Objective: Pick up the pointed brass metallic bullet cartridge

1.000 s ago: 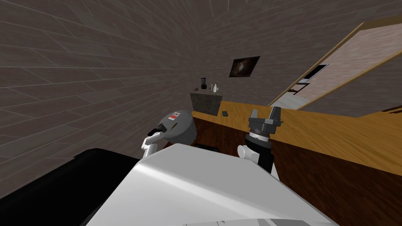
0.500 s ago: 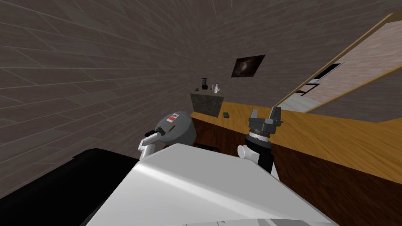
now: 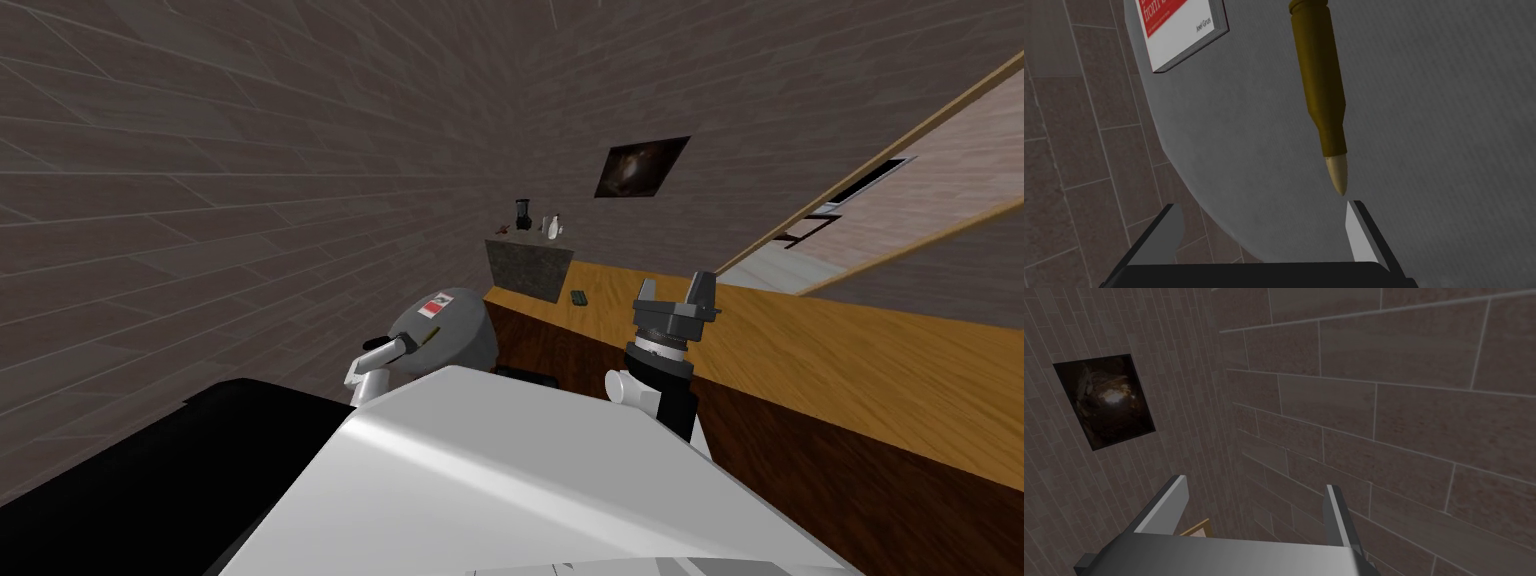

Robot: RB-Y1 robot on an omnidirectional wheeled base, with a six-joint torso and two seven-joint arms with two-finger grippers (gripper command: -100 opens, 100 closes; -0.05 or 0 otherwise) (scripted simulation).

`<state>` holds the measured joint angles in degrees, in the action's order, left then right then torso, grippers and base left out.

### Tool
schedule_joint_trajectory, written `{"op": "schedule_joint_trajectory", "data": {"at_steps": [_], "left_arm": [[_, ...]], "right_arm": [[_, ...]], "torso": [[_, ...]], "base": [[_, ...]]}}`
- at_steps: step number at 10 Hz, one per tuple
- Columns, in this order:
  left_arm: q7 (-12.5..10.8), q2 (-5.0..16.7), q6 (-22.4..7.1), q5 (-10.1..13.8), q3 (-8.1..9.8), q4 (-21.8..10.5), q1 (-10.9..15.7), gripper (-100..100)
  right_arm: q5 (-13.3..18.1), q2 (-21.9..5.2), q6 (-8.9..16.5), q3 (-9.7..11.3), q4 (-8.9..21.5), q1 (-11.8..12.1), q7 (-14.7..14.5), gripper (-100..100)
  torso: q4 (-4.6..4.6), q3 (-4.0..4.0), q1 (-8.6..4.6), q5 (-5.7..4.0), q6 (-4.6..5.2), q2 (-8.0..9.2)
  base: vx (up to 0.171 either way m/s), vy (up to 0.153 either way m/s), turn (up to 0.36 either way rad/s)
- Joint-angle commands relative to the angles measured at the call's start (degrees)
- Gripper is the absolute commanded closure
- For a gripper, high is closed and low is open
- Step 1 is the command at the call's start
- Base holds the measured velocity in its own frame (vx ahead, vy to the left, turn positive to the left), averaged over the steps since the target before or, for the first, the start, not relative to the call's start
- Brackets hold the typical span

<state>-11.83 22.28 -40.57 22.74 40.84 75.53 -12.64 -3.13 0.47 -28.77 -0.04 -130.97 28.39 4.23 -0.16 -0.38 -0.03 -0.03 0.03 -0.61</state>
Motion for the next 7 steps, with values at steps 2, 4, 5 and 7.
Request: {"op": "schedule_joint_trajectory", "data": {"at_steps": [2,4,5,7], "left_arm": [[-1.36,1.65,-4.78,0.37,1.61,-3.39,0.16,-100],[-1.97,2.32,-8.02,0.44,2.22,-4.73,0.18,-100],[-1.97,2.32,-8.03,0.44,2.22,-4.73,0.18,-100],[-3.1,3.48,-11.66,0.47,3.24,-7.03,0.15,-100]], "right_arm": [[0.0,0.0,0.0,0.0,0.0,0.01,0.0,0],[0.0,0.0,0.0,0.0,0.0,0.0,0.0,0],[0.0,-0.01,0.0,-0.01,0.0,0.0,0.0,0],[0.0,0.0,0.0,0.0,0.0,0.0,0.0,0]], "torso": [[-0.01,-0.04,0.04,0.0,-0.01,-0.1],[-0.03,-0.08,0.01,-0.01,0.02,-0.15],[-0.01,-0.03,0.18,0.03,-0.01,-0.07],[0.02,0.06,0.12,0.02,-0.01,0.09]], "base": [[0.207,-0.051,0.094],[0.167,-0.021,0.04],[0.122,0.003,0.028],[0.154,-0.028,0.08]]}}
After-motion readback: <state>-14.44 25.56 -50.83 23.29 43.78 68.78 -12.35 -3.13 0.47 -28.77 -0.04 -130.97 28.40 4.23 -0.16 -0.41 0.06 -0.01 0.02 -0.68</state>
